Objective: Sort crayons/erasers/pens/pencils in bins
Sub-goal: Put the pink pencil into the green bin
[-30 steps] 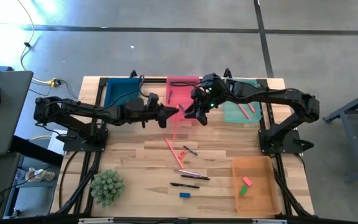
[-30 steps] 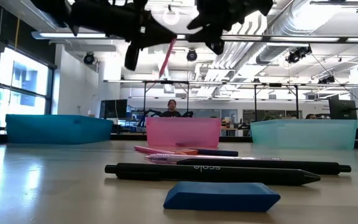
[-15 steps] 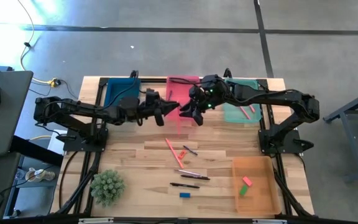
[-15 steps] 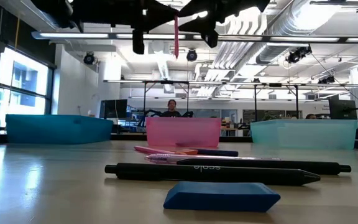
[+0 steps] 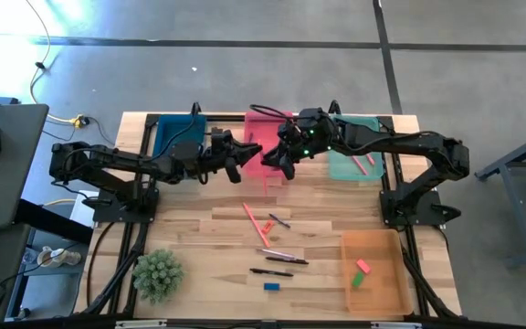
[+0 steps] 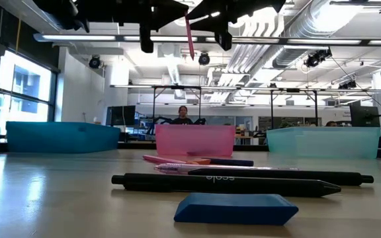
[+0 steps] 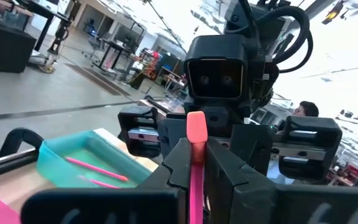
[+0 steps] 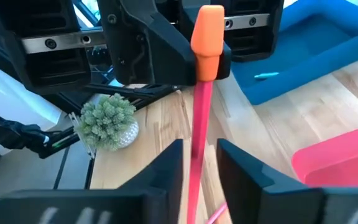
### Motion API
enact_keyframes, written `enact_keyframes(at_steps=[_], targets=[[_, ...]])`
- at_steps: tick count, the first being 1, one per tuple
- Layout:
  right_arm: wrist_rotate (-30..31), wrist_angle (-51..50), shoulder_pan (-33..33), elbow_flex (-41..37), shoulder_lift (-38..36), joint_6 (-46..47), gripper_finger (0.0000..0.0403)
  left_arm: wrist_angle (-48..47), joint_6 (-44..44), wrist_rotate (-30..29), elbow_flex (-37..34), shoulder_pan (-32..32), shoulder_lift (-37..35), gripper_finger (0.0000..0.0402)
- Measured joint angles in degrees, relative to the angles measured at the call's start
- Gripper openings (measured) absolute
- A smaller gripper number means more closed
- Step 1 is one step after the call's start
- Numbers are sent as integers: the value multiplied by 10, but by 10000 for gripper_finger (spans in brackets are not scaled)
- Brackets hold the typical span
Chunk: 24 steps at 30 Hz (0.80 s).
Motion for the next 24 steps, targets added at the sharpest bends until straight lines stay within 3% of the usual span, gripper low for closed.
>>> enact_keyframes(at_steps=[6,12,17,24], targets=[[0,6,0,0,1,4,40,0,0,0,0,1,0,13],[6,21,0,0,1,5,21,4,0,0,0,1,0,14],[30,21,1,0,1,3,31,3,0,0,0,1,0,14],[40,29,1,0,1,4,81,-2,0,2,0,0,0,14]])
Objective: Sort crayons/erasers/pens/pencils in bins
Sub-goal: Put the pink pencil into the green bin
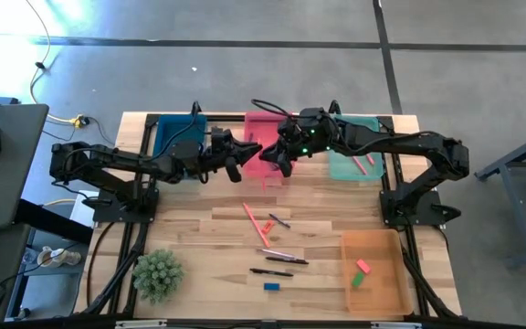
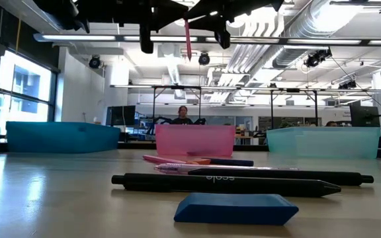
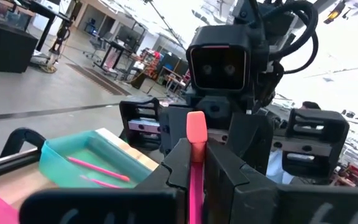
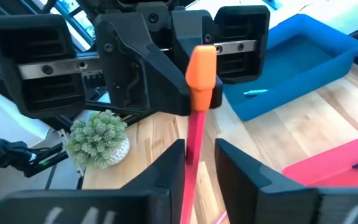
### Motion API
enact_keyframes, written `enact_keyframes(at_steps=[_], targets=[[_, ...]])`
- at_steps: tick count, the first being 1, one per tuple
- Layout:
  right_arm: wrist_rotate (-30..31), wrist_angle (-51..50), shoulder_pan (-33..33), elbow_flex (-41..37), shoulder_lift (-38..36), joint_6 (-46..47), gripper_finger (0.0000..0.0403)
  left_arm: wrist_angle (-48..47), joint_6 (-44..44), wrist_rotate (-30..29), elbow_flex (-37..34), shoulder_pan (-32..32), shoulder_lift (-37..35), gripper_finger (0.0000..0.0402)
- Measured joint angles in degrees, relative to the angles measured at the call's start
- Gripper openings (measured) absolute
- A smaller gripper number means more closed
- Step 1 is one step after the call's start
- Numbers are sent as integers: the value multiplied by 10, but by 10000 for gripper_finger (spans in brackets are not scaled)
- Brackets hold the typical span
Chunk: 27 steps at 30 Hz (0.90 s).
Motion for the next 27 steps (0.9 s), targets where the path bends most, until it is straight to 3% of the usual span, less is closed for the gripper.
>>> enact_keyframes(at_steps=[7,18,27], targets=[[5,-2,0,0,0,0,95,2,-2,-2,0,0,0,14],[-7,4,0,0,0,1,12,3,0,-17,0,0,0,14],[-7,5,0,0,3,11,5,2,0,-17,-1,0,0,18]])
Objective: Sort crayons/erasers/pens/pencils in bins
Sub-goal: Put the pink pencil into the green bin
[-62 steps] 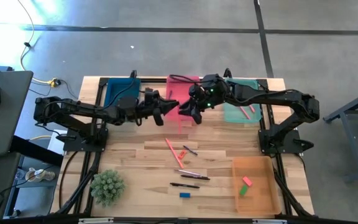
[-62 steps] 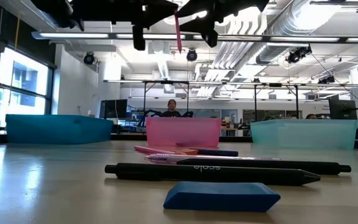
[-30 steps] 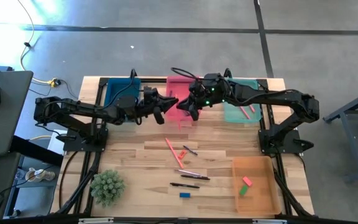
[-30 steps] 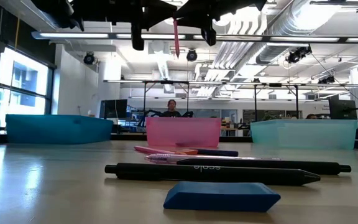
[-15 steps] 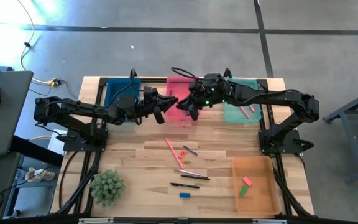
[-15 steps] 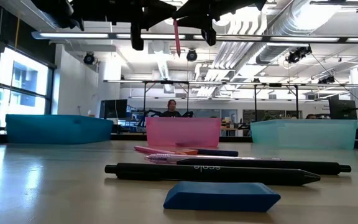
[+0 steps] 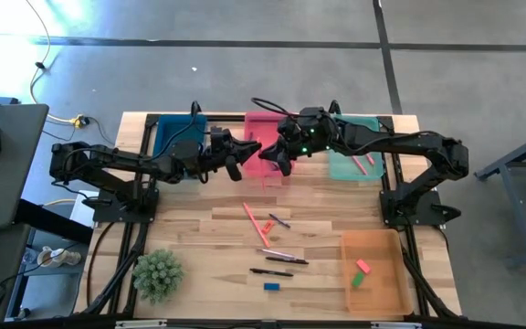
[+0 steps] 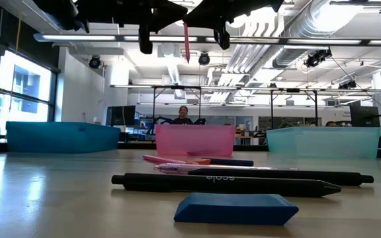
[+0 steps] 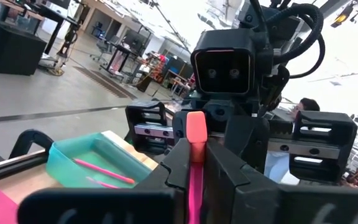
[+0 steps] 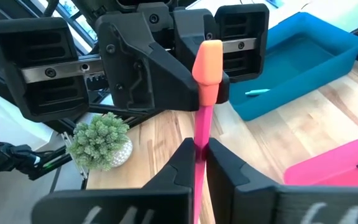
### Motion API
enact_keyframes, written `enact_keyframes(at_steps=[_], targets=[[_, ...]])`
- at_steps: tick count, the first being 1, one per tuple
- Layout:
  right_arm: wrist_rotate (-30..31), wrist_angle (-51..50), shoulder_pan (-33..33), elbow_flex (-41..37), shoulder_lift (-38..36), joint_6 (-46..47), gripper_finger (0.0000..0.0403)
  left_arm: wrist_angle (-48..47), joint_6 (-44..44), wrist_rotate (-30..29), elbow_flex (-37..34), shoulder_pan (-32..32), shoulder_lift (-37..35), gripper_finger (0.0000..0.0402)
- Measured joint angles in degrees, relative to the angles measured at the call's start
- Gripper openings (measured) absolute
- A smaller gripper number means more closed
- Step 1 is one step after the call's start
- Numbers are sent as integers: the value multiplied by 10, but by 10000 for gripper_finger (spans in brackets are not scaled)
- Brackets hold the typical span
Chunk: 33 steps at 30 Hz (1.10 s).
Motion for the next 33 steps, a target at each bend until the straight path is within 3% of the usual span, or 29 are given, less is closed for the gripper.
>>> enact_keyframes(at_steps=[6,18,26,33], targets=[[0,-3,0,0,0,-4,4,-4,1,6,0,0,0,41],[10,-60,-23,0,-1,-16,2,-72,35,17,0,5,0,139],[80,-168,-60,0,-44,-62,1,-83,57,17,0,7,0,156],[189,-279,-106,0,-96,-109,1,-128,64,17,0,7,0,156]])
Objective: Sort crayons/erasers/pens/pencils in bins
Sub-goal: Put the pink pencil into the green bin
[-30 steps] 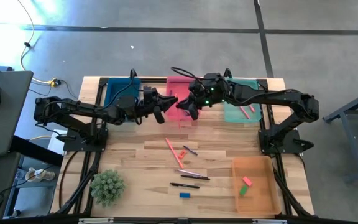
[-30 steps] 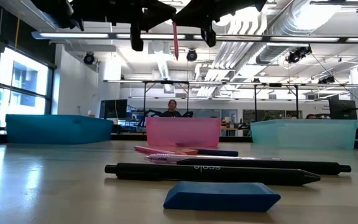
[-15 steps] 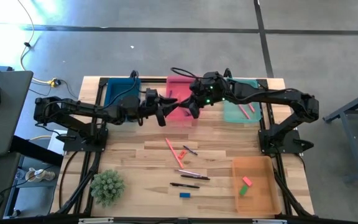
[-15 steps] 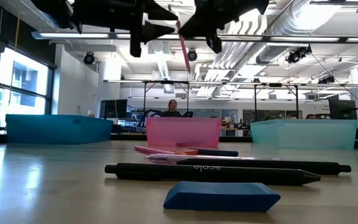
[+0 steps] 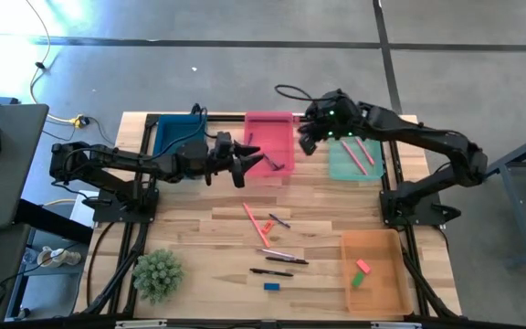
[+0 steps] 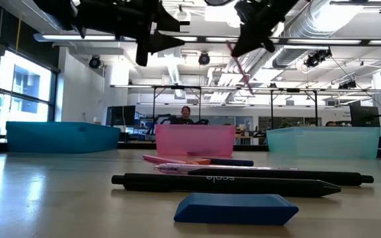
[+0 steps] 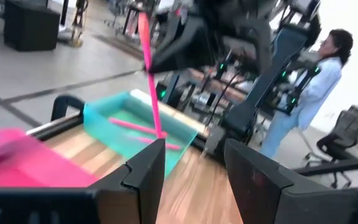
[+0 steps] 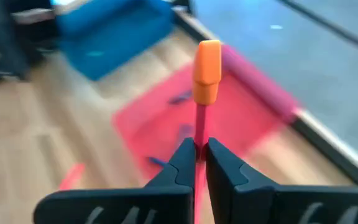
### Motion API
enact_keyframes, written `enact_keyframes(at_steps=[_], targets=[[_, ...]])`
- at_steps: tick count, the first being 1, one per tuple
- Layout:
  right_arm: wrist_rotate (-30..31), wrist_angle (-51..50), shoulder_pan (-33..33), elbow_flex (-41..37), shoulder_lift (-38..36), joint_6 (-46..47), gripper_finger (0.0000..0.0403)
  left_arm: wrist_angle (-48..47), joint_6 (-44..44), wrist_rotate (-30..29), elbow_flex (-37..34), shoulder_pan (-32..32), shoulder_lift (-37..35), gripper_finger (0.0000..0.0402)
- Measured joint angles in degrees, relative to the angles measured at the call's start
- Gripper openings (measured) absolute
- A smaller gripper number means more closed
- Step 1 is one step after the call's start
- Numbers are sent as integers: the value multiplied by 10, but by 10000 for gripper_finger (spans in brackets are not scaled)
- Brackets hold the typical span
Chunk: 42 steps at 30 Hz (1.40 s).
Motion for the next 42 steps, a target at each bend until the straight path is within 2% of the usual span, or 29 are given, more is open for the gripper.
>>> enact_keyframes(at_steps=[7,11,18,24,33,38,42], targets=[[136,-105,-54,0,-24,-39,1,-64,-19,0,0,0,0,156],[174,-148,-89,-6,-22,-30,1,-80,-21,0,0,0,0,156],[152,-150,-141,-79,-21,20,1,-86,-35,0,0,-1,0,156],[109,-133,-168,-148,-21,34,1,-99,-35,0,0,-1,0,156],[117,-56,-182,-249,-21,14,1,-100,-35,-2,0,-1,0,156],[117,-47,-182,-267,-21,26,4,-102,-35,-2,0,-1,0,156],[116,-46,-182,-267,-21,25,33,-117,-32,-2,0,-1,0,156]])
